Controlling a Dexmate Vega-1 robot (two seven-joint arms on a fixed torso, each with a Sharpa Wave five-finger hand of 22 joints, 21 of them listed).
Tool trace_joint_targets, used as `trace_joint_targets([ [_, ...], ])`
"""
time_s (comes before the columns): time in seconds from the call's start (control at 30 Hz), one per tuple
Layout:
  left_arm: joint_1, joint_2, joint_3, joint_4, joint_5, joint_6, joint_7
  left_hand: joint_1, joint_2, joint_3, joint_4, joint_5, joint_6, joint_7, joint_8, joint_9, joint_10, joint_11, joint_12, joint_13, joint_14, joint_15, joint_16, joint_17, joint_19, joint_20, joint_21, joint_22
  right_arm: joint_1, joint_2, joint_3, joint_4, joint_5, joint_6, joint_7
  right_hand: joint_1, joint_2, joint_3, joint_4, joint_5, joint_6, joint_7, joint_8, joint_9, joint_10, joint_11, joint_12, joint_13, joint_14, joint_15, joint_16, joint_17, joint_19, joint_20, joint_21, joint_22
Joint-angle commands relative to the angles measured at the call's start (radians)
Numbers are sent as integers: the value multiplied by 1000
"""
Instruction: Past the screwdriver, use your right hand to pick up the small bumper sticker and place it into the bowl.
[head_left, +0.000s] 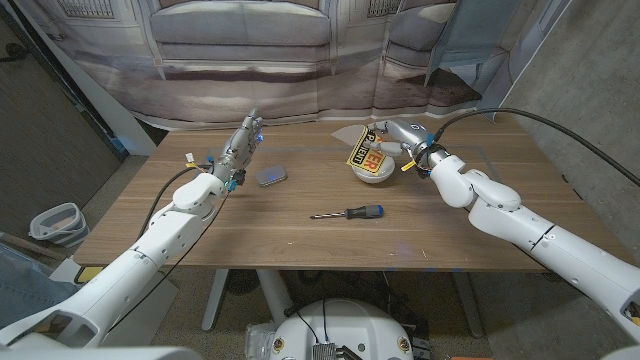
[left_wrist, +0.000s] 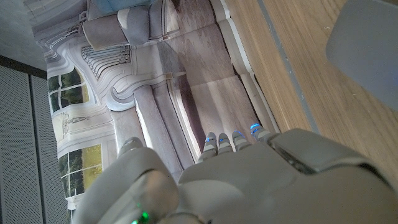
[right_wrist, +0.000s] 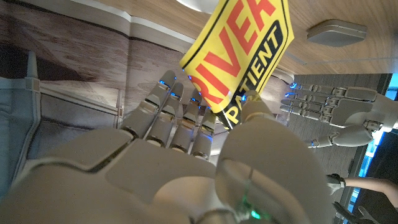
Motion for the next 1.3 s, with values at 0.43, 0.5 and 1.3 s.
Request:
trace_joint_targets([
  [0.43,-22,-8,15,14,5,17,-5,7,5,-10,1,5,2,3,-2,3,-1,1,1,3,-28,3,2,4,-48,-7,1,6,4,-9,-13,11,42,-49,41,-28,-13,-15,5,7,-28,3,-4,1,-18,2,-8,5,-7,1,3,-1,-5,16,-8,3],
  [0.5,-24,-9,17,16,5,16,-9,7,5,-10,1,5,3,3,-2,3,-1,1,1,3,-28,3,2,4,-48,-6,1,6,3,-12,-12,10,45,-53,45,-31,-14,-17,6,7,-30,3,-4,1,-21,5,-9,5,-8,4,3,-1,-6,18,-8,3],
  [1.3,-17,-8,17,9,7,16,-1,9,7,-16,1,6,3,4,-2,3,-1,-2,1,3,-29,4,2,5,-49,-5,1,6,14,-34,-25,-14,48,-90,101,-96,-54,-55,22,23,-99,-10,-6,2,-89,25,-24,7,-73,53,-5,-6,-44,57,-22,2],
])
